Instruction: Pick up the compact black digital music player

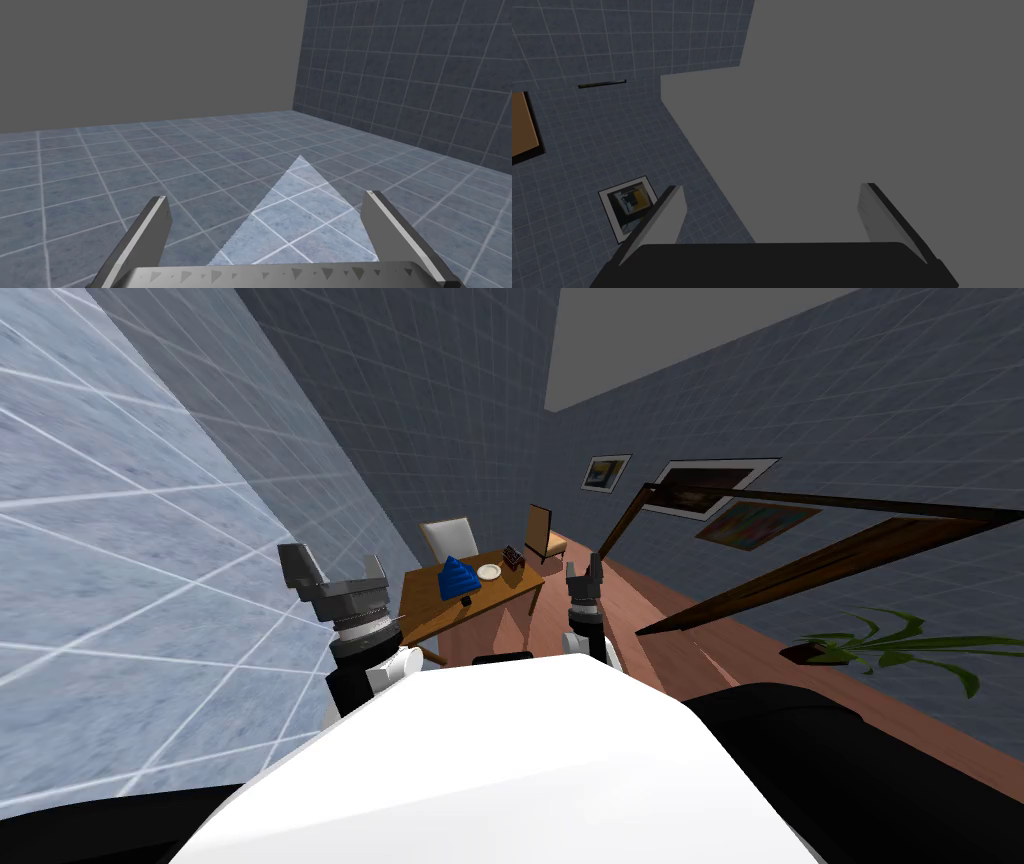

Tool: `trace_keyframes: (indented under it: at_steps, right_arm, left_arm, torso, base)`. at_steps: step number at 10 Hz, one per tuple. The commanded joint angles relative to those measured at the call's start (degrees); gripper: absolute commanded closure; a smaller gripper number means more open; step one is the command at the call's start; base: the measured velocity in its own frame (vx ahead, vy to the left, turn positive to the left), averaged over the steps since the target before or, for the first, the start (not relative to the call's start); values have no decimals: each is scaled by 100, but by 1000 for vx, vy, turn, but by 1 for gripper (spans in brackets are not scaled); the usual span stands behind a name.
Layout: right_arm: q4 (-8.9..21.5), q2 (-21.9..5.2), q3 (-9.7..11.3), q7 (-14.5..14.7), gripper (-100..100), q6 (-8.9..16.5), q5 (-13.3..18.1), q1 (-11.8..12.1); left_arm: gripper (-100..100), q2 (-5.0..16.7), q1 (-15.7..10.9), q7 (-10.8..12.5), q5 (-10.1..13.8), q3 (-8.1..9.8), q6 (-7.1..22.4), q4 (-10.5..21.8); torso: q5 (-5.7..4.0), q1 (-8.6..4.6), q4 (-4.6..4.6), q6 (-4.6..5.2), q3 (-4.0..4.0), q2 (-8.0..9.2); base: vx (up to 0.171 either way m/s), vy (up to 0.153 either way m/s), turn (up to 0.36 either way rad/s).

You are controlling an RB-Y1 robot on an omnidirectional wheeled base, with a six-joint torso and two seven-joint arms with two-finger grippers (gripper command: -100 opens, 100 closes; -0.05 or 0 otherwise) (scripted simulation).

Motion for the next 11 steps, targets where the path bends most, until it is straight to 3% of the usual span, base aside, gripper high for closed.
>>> trace_keyframes:
  at_steps: [1, 7, 11]
  right_arm:
    - [0, 0, 0, 0, 0, 0, 0, 0]
    - [0, 0, 0, 0, 0, 0, 0, 0]
    - [0, 0, 0, 0, 0, 0, 0, 0]
  left_arm:
    - [-100, 152, -83, 52, -5, -17, 215, 142]
    - [-100, 471, -413, 215, -15, -64, 940, 663]
    - [-100, 689, -812, 370, -11, -103, 1713, 1275]
  torso:
    - [0, 0, 0, 0, 0, 0]
    - [-1, -4, -2, 0, -5, -9]
    - [-1, -6, -3, 1, -7, -12]
  base:
    - [7, -8, 87]
    - [15, -15, 76]
    - [25, -16, 80]
